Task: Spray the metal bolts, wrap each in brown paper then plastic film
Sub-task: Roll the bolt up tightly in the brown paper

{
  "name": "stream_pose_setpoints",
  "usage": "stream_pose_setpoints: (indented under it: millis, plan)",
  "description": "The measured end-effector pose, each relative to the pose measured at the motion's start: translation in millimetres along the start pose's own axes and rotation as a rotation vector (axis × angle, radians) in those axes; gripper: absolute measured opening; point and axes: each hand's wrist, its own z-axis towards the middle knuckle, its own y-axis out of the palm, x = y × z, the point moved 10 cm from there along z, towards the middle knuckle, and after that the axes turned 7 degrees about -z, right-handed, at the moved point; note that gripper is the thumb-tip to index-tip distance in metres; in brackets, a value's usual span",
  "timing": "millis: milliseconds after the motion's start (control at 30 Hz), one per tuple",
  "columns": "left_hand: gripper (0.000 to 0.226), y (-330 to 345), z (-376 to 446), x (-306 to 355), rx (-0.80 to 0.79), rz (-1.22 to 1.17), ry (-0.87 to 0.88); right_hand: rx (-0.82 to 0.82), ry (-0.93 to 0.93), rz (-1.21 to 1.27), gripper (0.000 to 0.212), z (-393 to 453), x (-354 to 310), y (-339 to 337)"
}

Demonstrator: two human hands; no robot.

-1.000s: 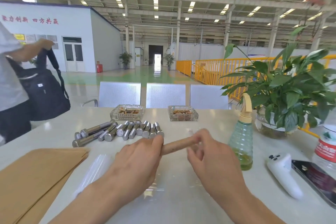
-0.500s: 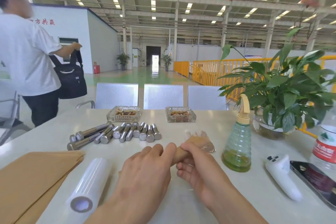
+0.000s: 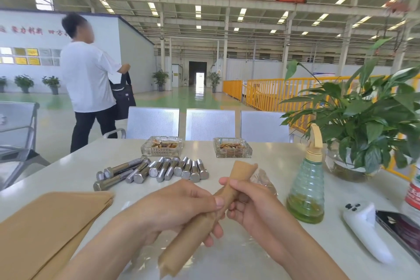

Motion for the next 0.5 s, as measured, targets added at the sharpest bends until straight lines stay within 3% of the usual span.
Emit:
stream_pose_setpoints:
  millis: [133, 267, 433, 500]
  plan:
    - [0.033, -5, -2, 7, 0.238, 0.216, 0.138, 0.157, 0.050, -0.068, 0.025, 5, 7, -13]
    - [0.039, 3, -13, 22, 0.514, 0.861, 0.166, 0.222, 0.101, -0.082, 0.015, 9, 12, -16]
    - [0.018, 23, -10, 24, 0.515, 1.114, 0.160, 0.290, 0.112, -0.076, 0.012, 12, 18, -21]
    - [0.025, 26, -5, 18, 0.477, 1.104, 0.159, 0.306, 0.113, -0.047, 0.017, 13, 22, -23]
